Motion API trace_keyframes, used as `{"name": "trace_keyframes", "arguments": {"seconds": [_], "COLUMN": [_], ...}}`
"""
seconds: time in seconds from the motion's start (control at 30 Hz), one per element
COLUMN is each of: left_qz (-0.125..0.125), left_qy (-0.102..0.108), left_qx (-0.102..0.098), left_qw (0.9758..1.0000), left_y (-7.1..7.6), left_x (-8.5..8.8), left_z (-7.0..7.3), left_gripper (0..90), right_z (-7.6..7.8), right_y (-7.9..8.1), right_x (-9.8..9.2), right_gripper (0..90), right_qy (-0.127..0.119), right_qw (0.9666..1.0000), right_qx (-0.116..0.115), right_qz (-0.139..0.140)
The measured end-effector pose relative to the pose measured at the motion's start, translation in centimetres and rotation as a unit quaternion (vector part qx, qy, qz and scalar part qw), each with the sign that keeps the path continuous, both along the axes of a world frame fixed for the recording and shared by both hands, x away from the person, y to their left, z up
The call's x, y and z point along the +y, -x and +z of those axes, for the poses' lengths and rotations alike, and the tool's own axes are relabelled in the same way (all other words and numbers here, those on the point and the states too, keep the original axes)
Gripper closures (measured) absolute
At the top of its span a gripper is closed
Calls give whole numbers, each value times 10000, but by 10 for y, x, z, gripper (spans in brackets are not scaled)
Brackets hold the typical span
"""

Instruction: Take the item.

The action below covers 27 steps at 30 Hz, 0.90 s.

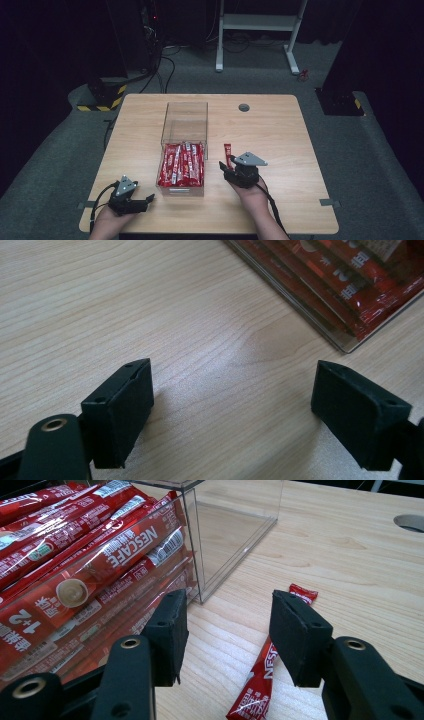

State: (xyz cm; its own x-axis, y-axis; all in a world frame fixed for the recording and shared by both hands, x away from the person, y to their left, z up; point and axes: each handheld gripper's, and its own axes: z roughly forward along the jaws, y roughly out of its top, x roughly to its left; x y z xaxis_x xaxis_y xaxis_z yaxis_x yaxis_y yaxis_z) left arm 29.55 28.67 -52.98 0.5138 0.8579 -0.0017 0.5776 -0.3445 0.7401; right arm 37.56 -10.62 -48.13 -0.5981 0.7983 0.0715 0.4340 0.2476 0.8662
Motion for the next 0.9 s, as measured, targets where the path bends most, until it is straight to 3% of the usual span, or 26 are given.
{"name": "trace_keyframes", "arguments": {"seconds": [0.5, 0.9], "left_qz": [-28, -63], "left_qy": [-4, -15], "left_qx": [3, -8], "left_qw": [10000, 10000], "left_y": [0, -3], "left_x": [0, 0], "left_z": [0, 0], "left_gripper": [170, 170], "right_z": [1, 2], "right_y": [1, -1], "right_x": [-13, -38], "right_gripper": [433, 410], "right_qy": [187, 204], "right_qw": [9997, 9990], "right_qx": [-39, -77], "right_qz": [-128, -397]}}
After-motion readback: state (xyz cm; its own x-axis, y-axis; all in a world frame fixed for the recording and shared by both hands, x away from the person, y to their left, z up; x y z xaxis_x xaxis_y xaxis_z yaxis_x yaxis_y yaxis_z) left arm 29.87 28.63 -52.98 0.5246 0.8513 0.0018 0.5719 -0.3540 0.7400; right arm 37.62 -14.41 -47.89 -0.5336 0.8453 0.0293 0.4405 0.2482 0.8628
